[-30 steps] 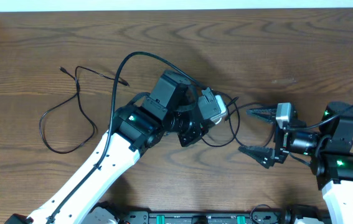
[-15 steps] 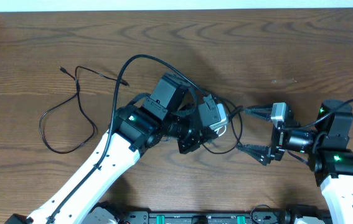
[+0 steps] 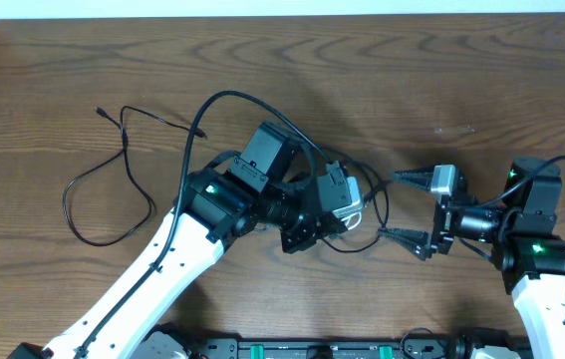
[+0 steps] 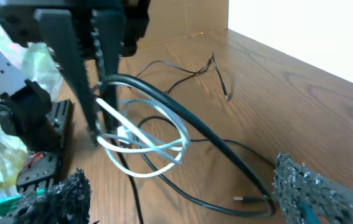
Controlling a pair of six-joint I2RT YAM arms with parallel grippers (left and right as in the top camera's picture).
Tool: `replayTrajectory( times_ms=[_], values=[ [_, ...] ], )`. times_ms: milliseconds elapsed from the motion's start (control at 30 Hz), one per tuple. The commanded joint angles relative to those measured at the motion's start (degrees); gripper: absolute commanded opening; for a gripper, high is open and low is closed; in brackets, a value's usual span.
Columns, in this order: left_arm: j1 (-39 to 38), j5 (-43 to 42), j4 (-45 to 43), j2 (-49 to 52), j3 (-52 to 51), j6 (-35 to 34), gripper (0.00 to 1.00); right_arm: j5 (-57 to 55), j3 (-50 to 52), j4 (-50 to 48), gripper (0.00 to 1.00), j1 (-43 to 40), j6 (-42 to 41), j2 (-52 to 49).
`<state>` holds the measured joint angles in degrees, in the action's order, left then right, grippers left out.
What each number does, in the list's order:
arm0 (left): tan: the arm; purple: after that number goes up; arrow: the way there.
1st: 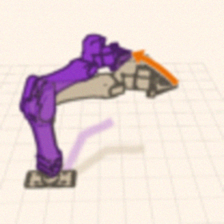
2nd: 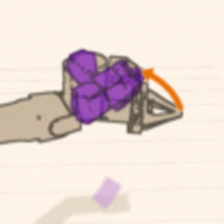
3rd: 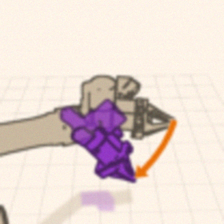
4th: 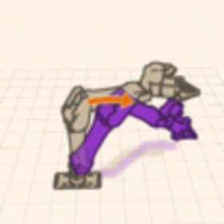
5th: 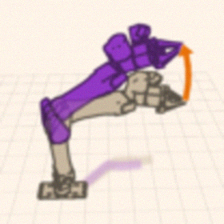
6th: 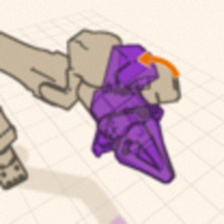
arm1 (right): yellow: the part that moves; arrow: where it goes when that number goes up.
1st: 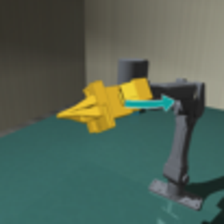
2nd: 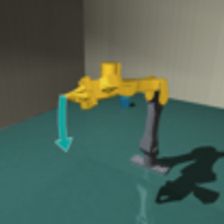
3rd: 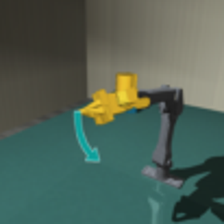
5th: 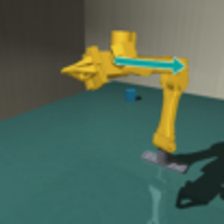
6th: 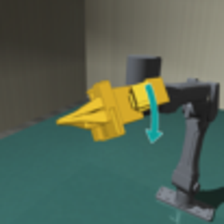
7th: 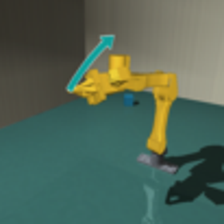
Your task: Untangle cables
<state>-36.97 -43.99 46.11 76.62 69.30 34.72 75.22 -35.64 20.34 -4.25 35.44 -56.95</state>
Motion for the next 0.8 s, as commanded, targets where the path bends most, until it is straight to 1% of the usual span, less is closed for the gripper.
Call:
replayTrajectory(
  times_ms=[0,100,200,233,267,300,500,600,633,733,767],
  values=[
    [0.04,-5.64,0.15,-0.09,1.42,3.04,0.08,-1.18,-0.63,0.04,0.89,0.28,1.51,-0.13],
    [-0.24,-6.86,0.15,-0.09,1.44,3.23,0.08,-1.2,-0.63,-0.02,0.86,0.28,1.53,-0.13],
    [-1.05,-6.86,0.15,-0.09,1.44,3.21,0.08,-1.64,-0.63,-0.42,0.8,0.28,1.55,-0.13],
    [-1.38,-6.84,0.15,-0.09,1.44,3.23,0.08,-1.81,-0.63,-0.61,0.78,0.28,1.57,-0.13],
    [-1.68,-6.78,0.13,-0.09,1.44,3.26,0.08,-1.88,-0.63,-0.9,0.72,0.28,1.84,-0.13],
    [-1.95,-6.78,0.15,-0.09,1.44,3.28,0.08,-2.27,-0.63,-0.94,0.71,0.28,1.97,-0.13],
    [-2.12,-5.7,0.15,-0.09,1.44,3.23,0.08,-2.69,-0.63,-1.25,0.69,0.28,1.95,-0.13],
    [-2.12,-5.75,0.15,-0.09,1.44,3.21,0.08,-2.73,-0.63,-1.27,0.65,0.28,1.97,-0.13],
    [-2.12,-5.75,0.17,-0.09,1.44,3.23,0.08,-2.86,-0.63,-1.27,0.62,0.28,1.97,-0.13],
    [-2.12,-5.77,0.17,-0.09,1.44,3.23,0.08,-2.89,-0.63,-1.31,0.49,0.28,1.99,-0.13],
    [-2.12,-5.77,0.17,-0.11,1.44,3.21,0.08,-2.89,-0.63,-1.36,0.4,0.28,1.99,-0.13]
  ],
)
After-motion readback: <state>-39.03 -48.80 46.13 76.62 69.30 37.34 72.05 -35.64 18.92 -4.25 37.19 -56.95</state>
